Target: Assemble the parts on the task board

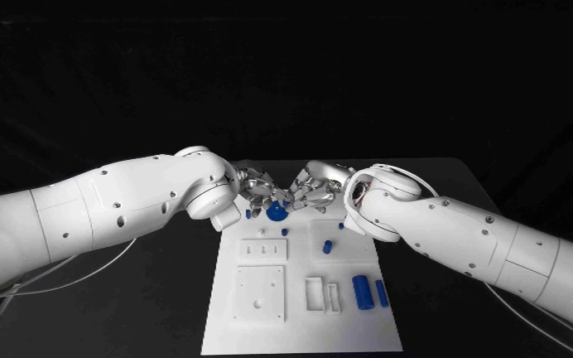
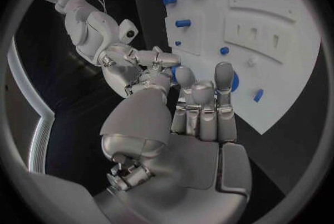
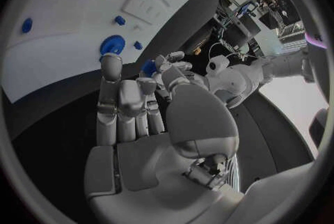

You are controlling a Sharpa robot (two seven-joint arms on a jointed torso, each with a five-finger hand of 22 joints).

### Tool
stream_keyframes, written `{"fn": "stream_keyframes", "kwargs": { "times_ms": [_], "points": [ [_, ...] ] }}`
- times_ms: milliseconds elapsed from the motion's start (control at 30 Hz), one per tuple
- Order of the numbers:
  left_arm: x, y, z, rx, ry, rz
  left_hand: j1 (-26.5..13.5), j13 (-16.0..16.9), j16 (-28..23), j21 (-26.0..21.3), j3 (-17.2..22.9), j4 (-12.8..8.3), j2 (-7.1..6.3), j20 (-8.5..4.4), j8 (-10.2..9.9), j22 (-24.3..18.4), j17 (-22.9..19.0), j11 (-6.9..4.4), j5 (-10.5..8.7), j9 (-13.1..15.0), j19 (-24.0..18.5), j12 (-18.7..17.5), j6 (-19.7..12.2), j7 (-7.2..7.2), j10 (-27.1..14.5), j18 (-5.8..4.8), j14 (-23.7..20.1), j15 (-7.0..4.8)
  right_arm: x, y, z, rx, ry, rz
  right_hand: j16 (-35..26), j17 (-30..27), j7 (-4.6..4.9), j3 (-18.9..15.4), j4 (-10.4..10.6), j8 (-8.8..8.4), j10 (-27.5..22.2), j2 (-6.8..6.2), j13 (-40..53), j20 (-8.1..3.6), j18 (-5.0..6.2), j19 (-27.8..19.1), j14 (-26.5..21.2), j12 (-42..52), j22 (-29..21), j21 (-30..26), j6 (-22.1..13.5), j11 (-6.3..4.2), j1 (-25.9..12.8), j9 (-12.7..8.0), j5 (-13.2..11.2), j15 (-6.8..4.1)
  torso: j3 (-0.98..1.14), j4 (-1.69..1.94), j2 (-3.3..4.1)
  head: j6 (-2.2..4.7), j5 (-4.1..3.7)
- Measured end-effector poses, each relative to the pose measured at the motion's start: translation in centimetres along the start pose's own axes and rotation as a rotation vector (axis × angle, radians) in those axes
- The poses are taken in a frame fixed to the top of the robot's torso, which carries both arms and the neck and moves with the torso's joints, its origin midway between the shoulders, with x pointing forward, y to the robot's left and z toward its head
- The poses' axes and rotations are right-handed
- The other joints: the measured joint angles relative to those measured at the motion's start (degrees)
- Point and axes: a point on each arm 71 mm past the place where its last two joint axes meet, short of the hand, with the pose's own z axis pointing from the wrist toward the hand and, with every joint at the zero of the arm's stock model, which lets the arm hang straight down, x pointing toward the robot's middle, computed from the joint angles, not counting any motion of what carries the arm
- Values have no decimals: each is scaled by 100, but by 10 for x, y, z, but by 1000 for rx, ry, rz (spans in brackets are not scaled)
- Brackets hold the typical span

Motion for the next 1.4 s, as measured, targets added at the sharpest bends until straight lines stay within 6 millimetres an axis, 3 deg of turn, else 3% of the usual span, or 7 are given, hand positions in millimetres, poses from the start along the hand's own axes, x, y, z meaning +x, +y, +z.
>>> {"fn": "stream_keyframes", "kwargs": {
  "times_ms": [400, 567, 700, 833, 1100, 1233, 1400],
  "points": [
    [-1, 1, 0, -1, -2, -15, -63, 0, 44, 0, -9, -31, 63, 0, -20, 7, 140, -64, 124, 0, 0, -32, 56, 54, 90, 0, 41, -38, 0, -2, 0, 3, -1, 0, -199, -136, 93, -103, 102, 3, -116, -58, -173, 0, -1, 0, -11, -217, 0, -321, -246, 31, -42, 0, 106, 11, 7, 1, 0, -9, -2],
    [0, 0, 0, 8, -5, -17, -63, 0, 44, 0, -9, -33, 63, -21, -20, 8, 186, -72, 180, 0, 22, -50, 74, 72, 122, -1, 56, -49, -3, -9, -2, 18, -8, -2, -492, -375, 273, -706, 254, 31, -352, -307, -443, 53, -7, 9, -141, -478, -121, -855, -954, 162, -35, -21, 391, 105, 7, 1, -1, -8, 2],
    [-1, 0, -1, 9, -12, -19, -63, 0, 67, 0, -16, -40, 63, -21, -76, 12, 230, -74, 223, 0, 22, -70, 94, 88, 141, 0, 73, -51, -6, -16, -7, 24, -17, 2, -722, -599, 364, -1218, 408, -11, -471, -327, -634, 104, -8, 2, -246, -570, -270, -1055, -1904, 222, 88, -73, 439, 160, 9, 1, -1, -4, 4],
    [-2, 4, -2, 3, -25, -16, -63, 1, 67, 0, -32, -56, 63, -21, -99, 12, 239, -84, 258, 0, 22, -70, 125, 99, 168, 0, 74, -51, -9, -23, -15, 18, -22, 14, -851, -782, 412, -1458, 651, -16, -596, -432, -732, 146, -6, 1, -359, -570, -382, -1186, -2441, 270, 190, -96, 630, 213, 13, 2, -1, 2, 19],
    [-7, 16, -4, -23, -56, -2, -62, 1, 67, 0, -32, -57, 62, -41, -133, 11, 258, -80, 279, 0, 42, -102, 145, 102, 196, 0, 115, -53, -26, -48, -35, 31, -55, 63, -998, -1017, 409, -1661, 1339, -16, -624, -745, -894, 167, -6, -20, -451, -541, -469, -1264, -2489, 295, 29, -100, 1355, 200, 13, 1, -8, -2, 63],
    [-8, 20, -5, -40, -70, 8, -61, 1, 67, 0, -43, -68, 62, -41, -155, 11, 272, -83, 279, 0, 43, -121, 164, 104, 211, -1, 126, -63, -38, -64, -41, 51, -99, 106, -1203, -1251, 390, -1732, 1416, -16, -624, -565, -1046, 166, -6, -20, -451, -566, -569, -1357, -2266, 295, -191, -97, 1657, 201, 13, -9, -13, -4, 75],
    [-9, 23, -5, -61, -84, 23, -59, 1, 67, 0, -48, -72, 59, -54, -166, 11, 279, -77, 304, 0, 55, -137, 165, 103, 222, -1, 136, -72, -51, -87, -47, 83, -183, 178, -1363, -1603, 356, -1857, 1154, -16, -592, -298, -1347, 166, -6, -21, -452, -659, -920, -1427, -2154, 263, -335, -93, 1777, 201, 12, -19, -13, -20, 96]
  ]
}}
